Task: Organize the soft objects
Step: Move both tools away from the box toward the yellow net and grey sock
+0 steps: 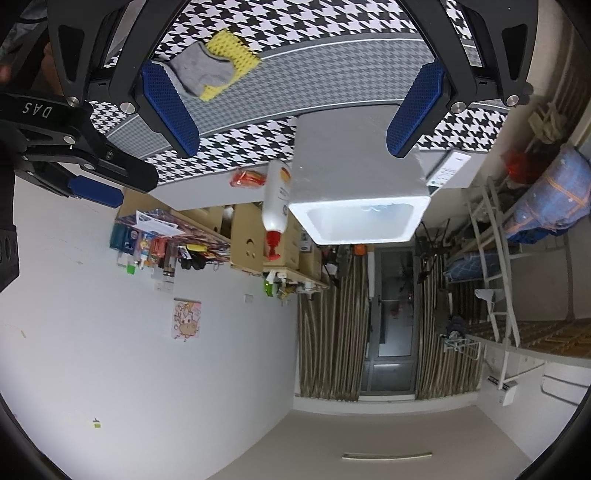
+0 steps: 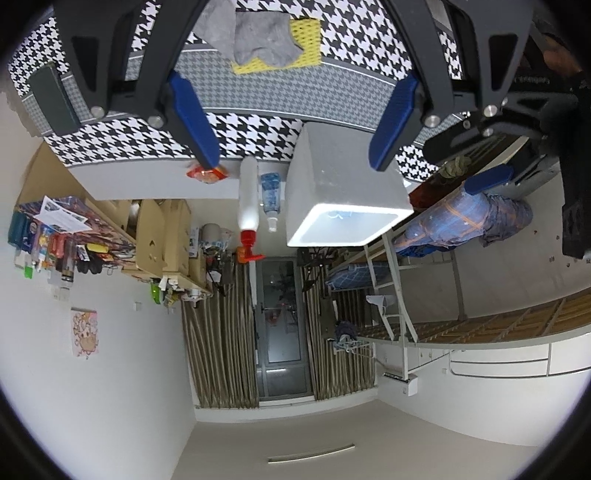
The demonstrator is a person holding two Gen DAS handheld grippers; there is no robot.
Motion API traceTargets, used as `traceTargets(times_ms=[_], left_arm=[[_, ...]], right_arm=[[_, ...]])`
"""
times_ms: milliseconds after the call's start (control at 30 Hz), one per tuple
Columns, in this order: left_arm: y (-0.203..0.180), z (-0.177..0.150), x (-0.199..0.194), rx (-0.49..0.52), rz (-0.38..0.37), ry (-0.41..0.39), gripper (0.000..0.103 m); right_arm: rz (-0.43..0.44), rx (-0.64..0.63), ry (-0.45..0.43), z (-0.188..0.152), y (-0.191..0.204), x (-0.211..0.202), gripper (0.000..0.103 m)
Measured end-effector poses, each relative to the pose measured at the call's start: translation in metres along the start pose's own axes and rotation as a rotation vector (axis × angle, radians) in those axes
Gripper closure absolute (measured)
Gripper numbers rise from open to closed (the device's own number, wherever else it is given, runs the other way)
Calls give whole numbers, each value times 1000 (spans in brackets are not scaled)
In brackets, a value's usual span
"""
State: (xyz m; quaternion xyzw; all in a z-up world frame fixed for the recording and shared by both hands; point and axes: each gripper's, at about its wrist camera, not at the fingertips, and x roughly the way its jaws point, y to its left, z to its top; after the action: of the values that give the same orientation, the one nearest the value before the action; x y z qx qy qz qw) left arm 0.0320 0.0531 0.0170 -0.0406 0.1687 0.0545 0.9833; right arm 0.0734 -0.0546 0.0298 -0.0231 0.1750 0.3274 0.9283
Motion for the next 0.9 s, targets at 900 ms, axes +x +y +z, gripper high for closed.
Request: traceTargets(times_ms=[900], left_arm=[[-17,-17,12,0,-49,38,1]], right_arm=[[-48,50,19,-26,-24,-13,17]])
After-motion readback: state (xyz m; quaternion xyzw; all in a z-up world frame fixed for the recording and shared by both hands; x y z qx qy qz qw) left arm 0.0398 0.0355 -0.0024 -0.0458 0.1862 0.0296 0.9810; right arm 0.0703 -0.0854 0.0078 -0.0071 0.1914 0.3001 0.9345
